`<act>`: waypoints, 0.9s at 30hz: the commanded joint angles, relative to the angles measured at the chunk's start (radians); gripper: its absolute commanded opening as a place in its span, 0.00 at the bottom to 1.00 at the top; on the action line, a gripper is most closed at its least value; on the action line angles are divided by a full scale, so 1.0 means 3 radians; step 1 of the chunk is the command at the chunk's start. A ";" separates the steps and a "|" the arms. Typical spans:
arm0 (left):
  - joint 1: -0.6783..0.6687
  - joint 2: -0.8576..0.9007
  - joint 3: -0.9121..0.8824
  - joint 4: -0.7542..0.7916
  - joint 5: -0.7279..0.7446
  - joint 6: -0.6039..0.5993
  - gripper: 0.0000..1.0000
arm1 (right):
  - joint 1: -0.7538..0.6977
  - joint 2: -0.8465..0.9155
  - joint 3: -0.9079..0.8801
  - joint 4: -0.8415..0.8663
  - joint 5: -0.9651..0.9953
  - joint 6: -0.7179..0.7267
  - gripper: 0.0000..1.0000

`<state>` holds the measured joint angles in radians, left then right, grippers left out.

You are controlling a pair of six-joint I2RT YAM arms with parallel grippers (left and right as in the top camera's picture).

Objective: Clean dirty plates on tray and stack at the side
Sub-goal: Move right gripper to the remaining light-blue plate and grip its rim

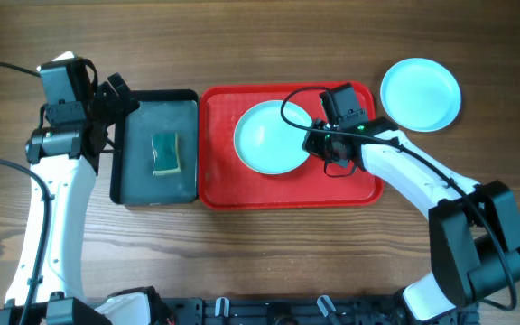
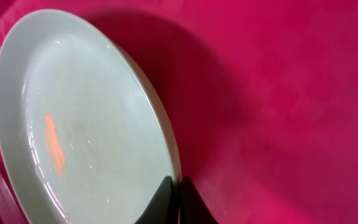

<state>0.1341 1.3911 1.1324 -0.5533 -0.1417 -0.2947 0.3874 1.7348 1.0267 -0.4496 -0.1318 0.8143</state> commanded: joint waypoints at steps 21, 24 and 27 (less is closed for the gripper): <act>0.0011 0.0003 0.0017 0.0009 -0.0019 -0.0029 1.00 | -0.0338 0.0220 0.0958 -0.0726 -0.0020 -0.2594 0.78; 0.0011 0.0003 0.0017 0.0009 -0.0019 -0.0029 1.00 | -0.0299 0.0421 0.0958 -0.0664 -0.0178 -0.2508 0.63; 0.0011 0.0003 0.0017 0.0009 -0.0019 -0.0029 1.00 | -0.0261 0.0529 0.0958 -0.0655 -0.0219 -0.2444 0.54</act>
<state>0.1341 1.3911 1.1324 -0.5533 -0.1417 -0.2947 0.2947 1.8542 1.3281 -0.6506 -0.1566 0.0765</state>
